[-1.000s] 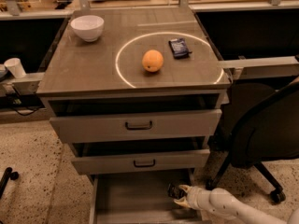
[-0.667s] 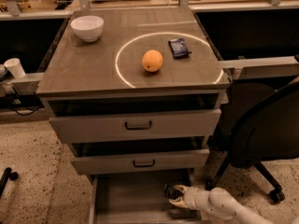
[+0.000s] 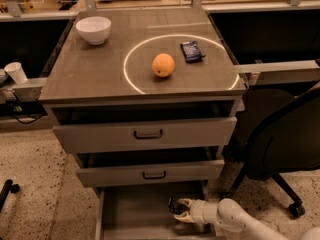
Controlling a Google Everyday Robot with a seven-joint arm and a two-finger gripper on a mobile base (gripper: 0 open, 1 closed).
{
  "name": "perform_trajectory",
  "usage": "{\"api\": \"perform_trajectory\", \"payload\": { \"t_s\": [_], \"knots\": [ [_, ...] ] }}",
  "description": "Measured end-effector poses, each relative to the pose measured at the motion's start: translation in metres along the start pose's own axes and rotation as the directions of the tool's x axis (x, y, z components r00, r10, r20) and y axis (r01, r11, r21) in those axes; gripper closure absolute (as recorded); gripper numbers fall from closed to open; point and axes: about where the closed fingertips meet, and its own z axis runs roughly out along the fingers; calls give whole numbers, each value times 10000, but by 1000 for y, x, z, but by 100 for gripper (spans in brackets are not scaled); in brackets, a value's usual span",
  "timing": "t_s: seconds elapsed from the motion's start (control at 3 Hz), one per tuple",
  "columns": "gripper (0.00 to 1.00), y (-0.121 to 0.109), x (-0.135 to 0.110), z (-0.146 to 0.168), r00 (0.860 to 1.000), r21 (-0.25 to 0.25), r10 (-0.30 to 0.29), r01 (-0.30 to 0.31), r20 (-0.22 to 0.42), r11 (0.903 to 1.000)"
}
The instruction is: Place rxbar chocolate into bottom drawer
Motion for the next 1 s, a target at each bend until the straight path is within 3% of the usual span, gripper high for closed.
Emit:
{"api": "perform_trajectory", "payload": {
  "t_s": [0.67,1.0],
  "knots": [
    [4,0,0,0,10000,-1,0,0,1,10000],
    [0,0,0,0,10000,-1,0,0,1,10000]
  ]
}}
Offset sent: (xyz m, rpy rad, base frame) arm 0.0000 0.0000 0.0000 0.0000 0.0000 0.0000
